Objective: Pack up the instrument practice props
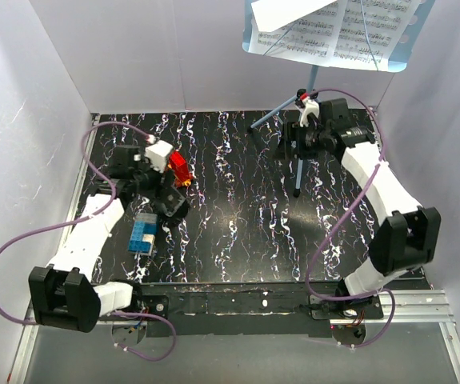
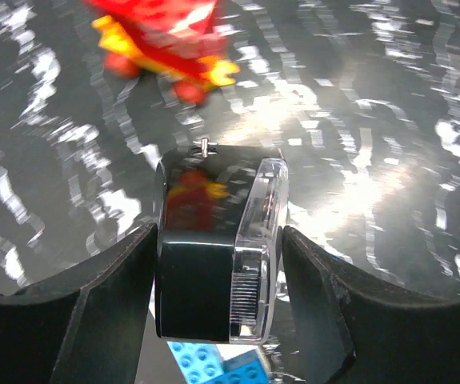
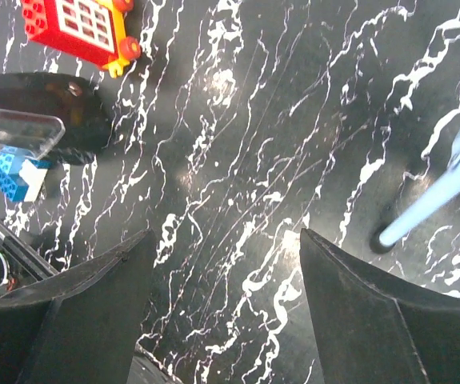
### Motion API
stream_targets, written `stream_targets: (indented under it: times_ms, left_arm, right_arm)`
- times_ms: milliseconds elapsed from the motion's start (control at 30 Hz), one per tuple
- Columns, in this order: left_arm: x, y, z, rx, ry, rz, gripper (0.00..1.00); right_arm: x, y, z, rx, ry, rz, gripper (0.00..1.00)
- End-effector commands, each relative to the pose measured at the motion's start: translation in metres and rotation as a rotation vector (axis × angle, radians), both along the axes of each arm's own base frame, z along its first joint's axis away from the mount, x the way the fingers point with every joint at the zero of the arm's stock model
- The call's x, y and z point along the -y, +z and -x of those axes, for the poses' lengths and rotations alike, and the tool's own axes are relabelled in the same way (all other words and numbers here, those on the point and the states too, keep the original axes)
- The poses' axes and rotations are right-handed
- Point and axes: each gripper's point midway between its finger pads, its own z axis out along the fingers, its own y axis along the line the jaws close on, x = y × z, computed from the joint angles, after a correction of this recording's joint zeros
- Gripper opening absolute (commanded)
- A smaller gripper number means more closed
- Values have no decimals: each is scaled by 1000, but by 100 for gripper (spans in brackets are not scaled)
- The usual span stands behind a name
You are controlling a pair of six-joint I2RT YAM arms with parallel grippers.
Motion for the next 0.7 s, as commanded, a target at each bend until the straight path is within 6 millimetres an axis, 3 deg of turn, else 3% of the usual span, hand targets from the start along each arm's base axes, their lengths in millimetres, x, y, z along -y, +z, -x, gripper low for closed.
stream_targets:
  times_ms: [0,133,333,467,533,667]
  left_arm:
    - [-65,25,-24,118,205,-24,27]
    - [-117,34,-36,195,296,-144,27]
    - [-166,25,-47,181,354,-379,26]
    - [-184,28,-56,146,466,-362,31]
    - [-190,32,-60,156,508,-357,38]
    - [-196,35,-61,168,517,-384,74]
  right_arm:
    - [-21,26,-21,47,66,-15,79]
    - [-34,32,-27,71,90,-13,79]
    - [-39,19,-7,38,119,-11,79]
    - [-33,11,5,25,113,1,79]
    - [-29,10,8,34,106,14,79]
    - [-24,6,13,43,97,34,79]
